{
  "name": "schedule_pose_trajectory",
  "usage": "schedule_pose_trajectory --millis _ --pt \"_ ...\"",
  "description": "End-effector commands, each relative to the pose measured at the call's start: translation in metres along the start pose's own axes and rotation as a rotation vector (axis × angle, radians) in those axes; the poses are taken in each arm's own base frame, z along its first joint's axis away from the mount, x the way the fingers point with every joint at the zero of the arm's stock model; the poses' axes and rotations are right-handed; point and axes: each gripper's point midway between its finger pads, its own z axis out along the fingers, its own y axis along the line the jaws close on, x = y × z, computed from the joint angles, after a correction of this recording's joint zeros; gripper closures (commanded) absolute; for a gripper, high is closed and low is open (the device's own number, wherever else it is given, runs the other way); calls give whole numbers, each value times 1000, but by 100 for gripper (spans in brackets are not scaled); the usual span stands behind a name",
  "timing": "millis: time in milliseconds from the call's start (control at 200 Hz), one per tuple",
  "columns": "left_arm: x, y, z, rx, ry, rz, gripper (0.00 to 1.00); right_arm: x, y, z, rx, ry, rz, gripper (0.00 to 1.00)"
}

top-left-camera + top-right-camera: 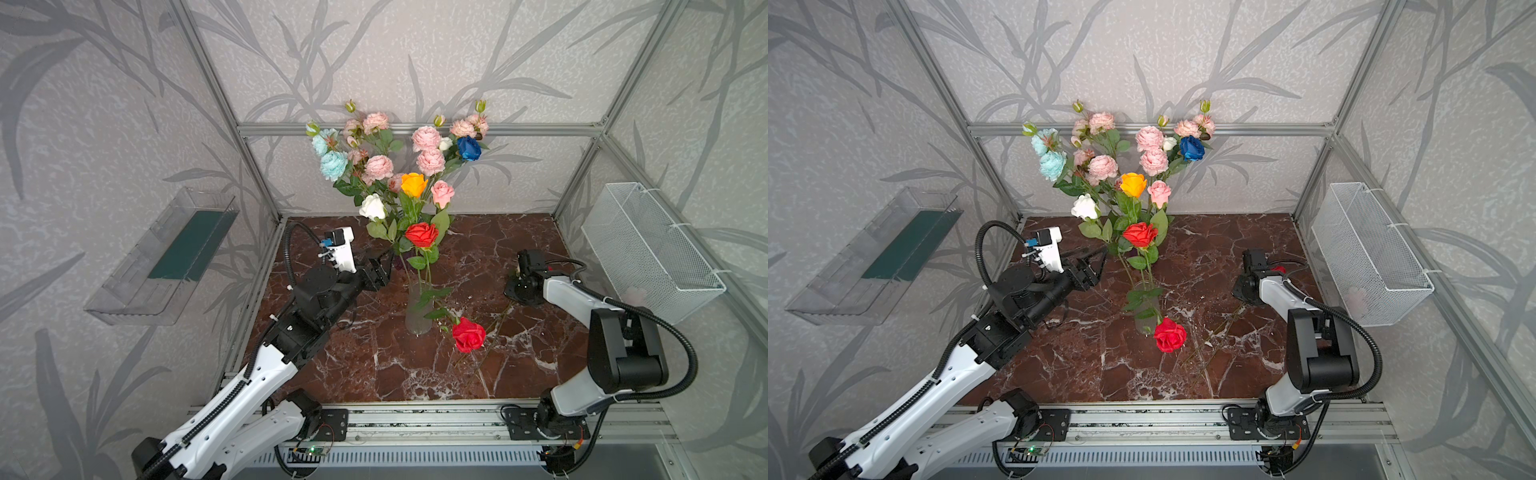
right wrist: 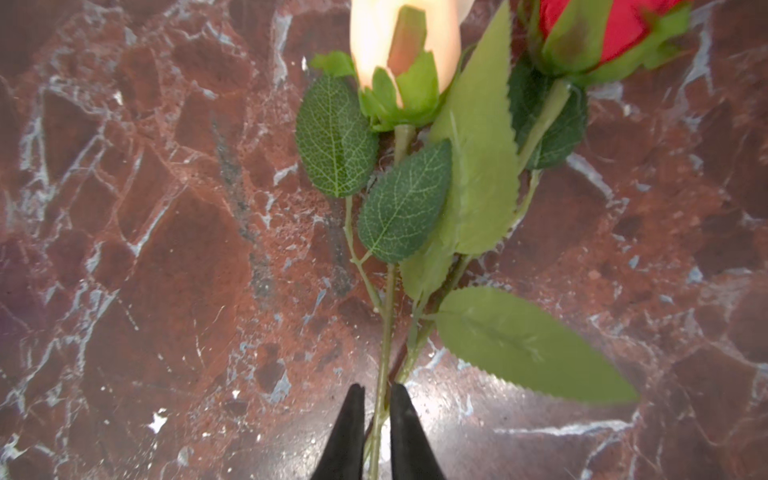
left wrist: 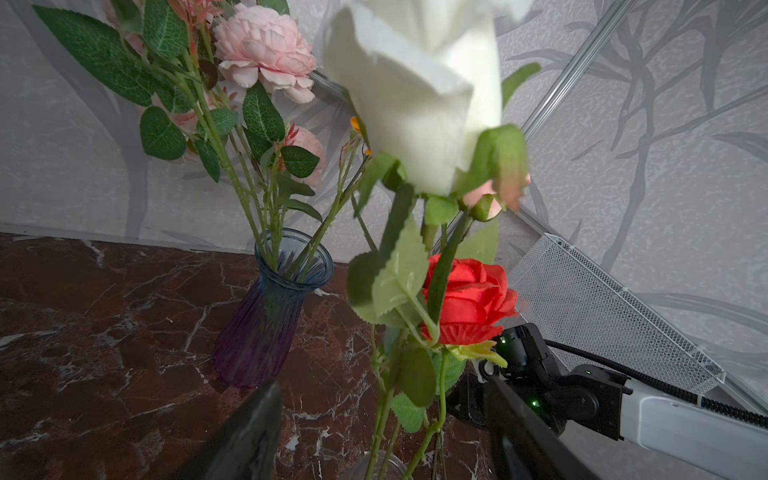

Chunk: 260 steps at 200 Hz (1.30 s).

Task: Arrange the flowers into the vase
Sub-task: 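Grasp the peach rosebud stem on the table with the right gripper, then lift the peach rosebud upright toward the cylinder with the right gripper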

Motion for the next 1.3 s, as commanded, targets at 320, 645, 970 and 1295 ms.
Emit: schedule_pose_trajectory --millis 320,645,970,1295 --pt "-3 -6 2 15 -2 2 23 -6 4 21 -9 35 17 82" --pt "-3 -6 1 14 -3 7 23 -7 8 12 -47 28 27 96" --pt "-7 -5 -1 3 -15 25 22 -42 72 -86 -368 -153 8 98" --pt "-11 10 -4 -78 -50 44 22 -86 135 -293 -600 -653 -160 99"
